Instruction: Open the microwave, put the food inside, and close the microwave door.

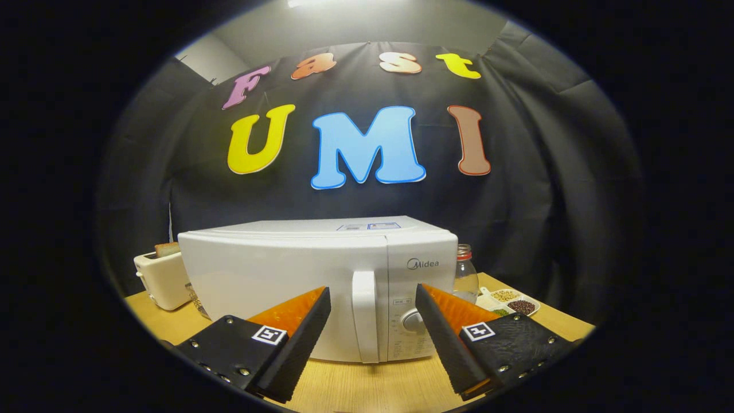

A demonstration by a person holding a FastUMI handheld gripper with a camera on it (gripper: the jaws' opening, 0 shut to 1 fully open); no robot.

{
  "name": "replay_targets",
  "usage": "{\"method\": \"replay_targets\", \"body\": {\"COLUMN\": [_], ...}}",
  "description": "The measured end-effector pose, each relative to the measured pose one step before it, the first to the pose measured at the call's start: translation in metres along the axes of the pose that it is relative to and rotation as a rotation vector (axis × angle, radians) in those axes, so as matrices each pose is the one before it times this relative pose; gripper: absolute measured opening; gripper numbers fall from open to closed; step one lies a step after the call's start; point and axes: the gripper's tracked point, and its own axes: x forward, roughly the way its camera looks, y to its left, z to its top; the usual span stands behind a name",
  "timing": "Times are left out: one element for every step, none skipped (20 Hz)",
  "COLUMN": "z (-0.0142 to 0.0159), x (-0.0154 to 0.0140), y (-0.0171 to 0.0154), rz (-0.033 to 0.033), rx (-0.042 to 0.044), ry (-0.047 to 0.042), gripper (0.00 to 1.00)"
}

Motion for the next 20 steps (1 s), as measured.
{"method": "replay_targets", "body": {"z": [-0.00478, -0.0035, -0.0003, -0.00185, -0.00035, -0.00359, -0.00363, -0.00503, -0.00086, -0.00165, -0.00034, -0.00266, -0.00155, 0.00059, 0.00096, -0.00092, -0.00004, -0.00151, -0.00021, -0.00013], "x": [0.00338, 0.00228, 0.00163, 0.0034, 0.00264, 0.00045, 0.00184, 0.00175, 0.00405, -0.00174, 0.00301, 0.00016, 0.00233, -0.0018, -0.0018, 0.00376, -0.0017, -0.00179, 0.00183, -0.00213], "y": [0.00076, 0.00066, 0.00048, 0.00002, 0.00154, 0.00053, 0.00206, 0.0032, -0.00518, -0.00469, 0.0027, 0.00138, 0.00282, 0.00075, -0.00249, -0.0003, -0.00005, 0.00072, -0.00023, -0.00038], "rz": [0.00031, -0.00298, -0.0107, -0.00914, -0.00026, -0.00414, 0.00772, 0.01116, -0.02624, -0.01858, 0.01559, 0.00657, 0.01273, -0.00866, 0.00017, -0.00631, -0.00492, -0.00301, -0.00891, 0.00301], "rx": [-0.00048, -0.00452, -0.01037, -0.01246, -0.0043, -0.00239, 0.00662, 0.00856, -0.0035, -0.00058, 0.01904, 0.01279, 0.00539, -0.01172, -0.0087, -0.00448, -0.01181, -0.00519, -0.00237, 0.00187], "ry": [0.01088, 0.00297, -0.00344, -0.00421, -0.00603, 0.00462, 0.01466, 0.0123, 0.0086, 0.00623, 0.00937, 0.0086, 0.00794, 0.0011, 0.00969, -0.0045, 0.00374, 0.00129, -0.00083, 0.0093], "gripper": [0.94, 0.91, 0.9, 0.87, 0.87, 0.87, 0.75, 0.74, 0.7, 0.6, 0.46, 0.43, 0.43, 0.43, 0.29, 0.29, 0.24, 0.24, 0.15, 0.16]}}
